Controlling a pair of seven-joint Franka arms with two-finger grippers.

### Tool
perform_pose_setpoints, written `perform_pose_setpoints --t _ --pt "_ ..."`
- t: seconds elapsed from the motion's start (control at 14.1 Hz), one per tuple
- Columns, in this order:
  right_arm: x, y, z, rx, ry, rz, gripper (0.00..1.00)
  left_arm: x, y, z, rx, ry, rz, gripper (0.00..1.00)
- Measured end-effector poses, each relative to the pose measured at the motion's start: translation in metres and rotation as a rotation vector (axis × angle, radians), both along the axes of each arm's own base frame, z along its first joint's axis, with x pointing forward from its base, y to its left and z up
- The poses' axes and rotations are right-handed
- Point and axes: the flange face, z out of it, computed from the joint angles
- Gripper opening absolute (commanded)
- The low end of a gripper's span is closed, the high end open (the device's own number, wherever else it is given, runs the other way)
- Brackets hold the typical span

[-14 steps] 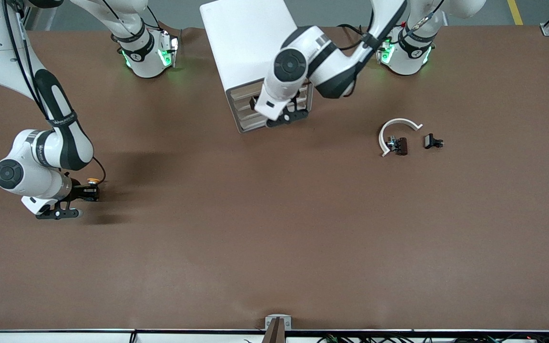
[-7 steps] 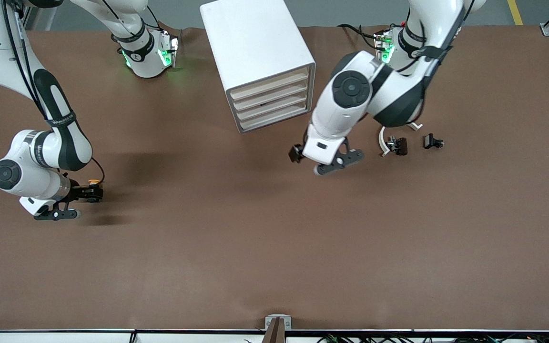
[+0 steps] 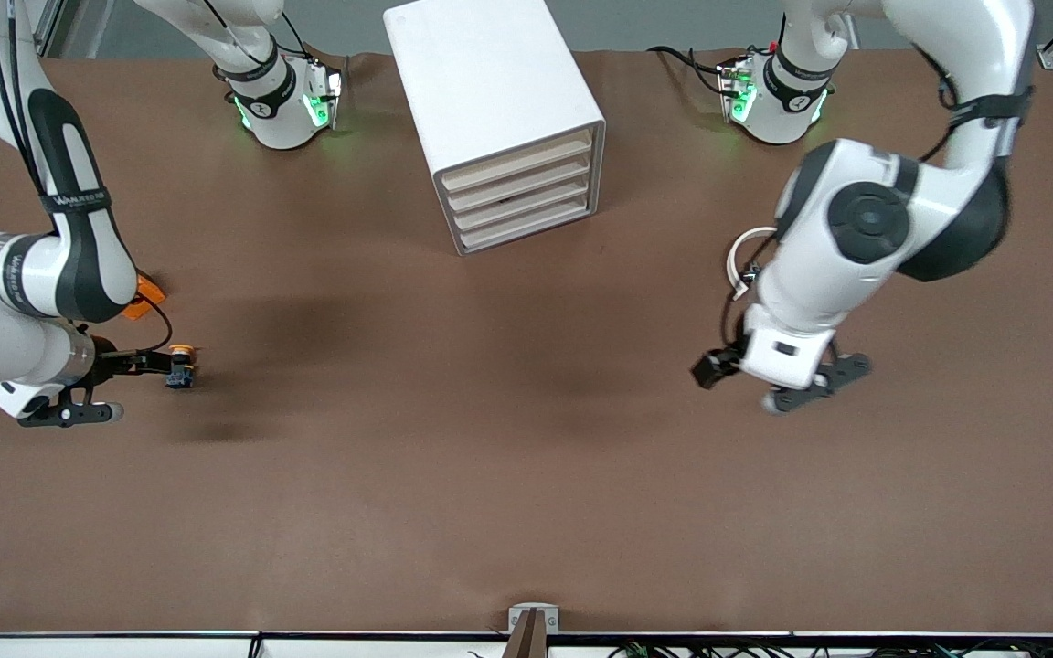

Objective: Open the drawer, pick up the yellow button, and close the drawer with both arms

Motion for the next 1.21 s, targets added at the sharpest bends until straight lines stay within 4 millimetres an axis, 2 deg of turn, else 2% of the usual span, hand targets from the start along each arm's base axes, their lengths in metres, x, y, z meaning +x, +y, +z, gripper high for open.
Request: perform_pose_setpoints --t 0.14,0.28,0.43,0.57,0.78,0.92,1.07,1.21 --pt "0.001 0.011 0.023 -0.01 -0.013 -0.024 1.0 0.001 0.04 0.032 0.032 0.035 -0.031 1.0" --pt "-0.002 0.034 0.058 -0.024 -0.021 -0.058 1.0 -0.003 0.073 0.061 0.048 0.033 -0.083 1.0" --pt "-0.012 0.061 0.107 -0.036 -0.036 -0.062 1.0 -0.011 0.099 0.086 0.064 0.033 -0.145 1.0" --pt "-0.027 0.08 0.159 -0.033 -0.046 -0.062 1.0 -0.021 0.117 0.107 0.067 0.037 -0.173 1.0" --pt "-0.044 0.086 0.224 -0.005 -0.037 -0.084 1.0 -0.039 0.143 0.136 0.039 0.054 -0.203 1.0" --pt "-0.046 0.086 0.251 0.009 -0.042 -0.091 1.0 -0.054 0.16 0.158 0.039 0.054 -0.235 1.0" --pt "-0.047 0.088 0.265 0.026 -0.048 -0.094 1.0 -0.072 0.172 0.176 0.046 0.066 -0.272 1.0" --pt "-0.047 0.09 0.278 0.047 -0.066 -0.11 1.0 -0.087 0.175 0.187 0.054 0.068 -0.306 1.0"
